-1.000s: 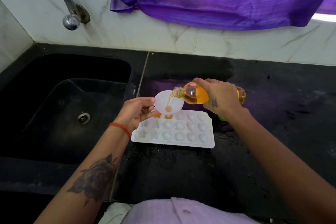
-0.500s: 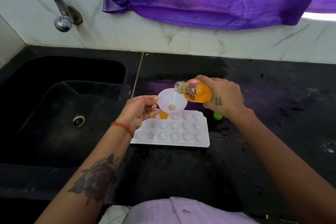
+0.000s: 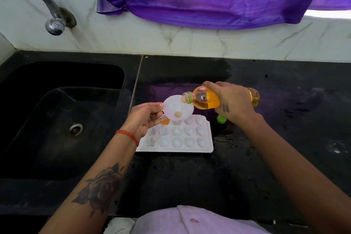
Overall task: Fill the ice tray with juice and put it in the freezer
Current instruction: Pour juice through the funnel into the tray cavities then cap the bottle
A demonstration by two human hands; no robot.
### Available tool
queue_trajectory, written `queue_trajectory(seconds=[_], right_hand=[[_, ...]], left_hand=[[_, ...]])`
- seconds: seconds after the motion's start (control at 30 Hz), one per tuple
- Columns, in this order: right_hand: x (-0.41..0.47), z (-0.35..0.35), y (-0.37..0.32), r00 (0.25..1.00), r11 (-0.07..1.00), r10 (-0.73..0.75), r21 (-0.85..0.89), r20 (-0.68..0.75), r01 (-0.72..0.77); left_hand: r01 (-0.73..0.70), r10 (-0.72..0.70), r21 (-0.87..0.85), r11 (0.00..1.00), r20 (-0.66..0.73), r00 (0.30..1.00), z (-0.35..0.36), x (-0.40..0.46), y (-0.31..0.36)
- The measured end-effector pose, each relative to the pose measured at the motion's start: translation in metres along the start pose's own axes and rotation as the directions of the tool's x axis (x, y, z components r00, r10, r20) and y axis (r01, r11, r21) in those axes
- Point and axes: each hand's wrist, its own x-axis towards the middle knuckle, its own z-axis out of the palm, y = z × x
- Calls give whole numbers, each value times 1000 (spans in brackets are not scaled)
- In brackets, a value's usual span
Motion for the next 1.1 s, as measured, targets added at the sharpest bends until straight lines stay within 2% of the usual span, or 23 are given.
queue_trajectory(seconds=[0.53,0.77,1.1], right_hand=[[-1,-4,0,1000,1000,17,26,19,-17],[-7,-15,0,998,981,61,184,20,-63],[-13,-16,15,994,992,96,73,47,-99]], left_hand=[[-21,22,25,999,-19,1000,0,-3,2],[-33,33,-9,999,20,999,5,-6,6],[-20,19,18,1000,64,998,23,-3,1]])
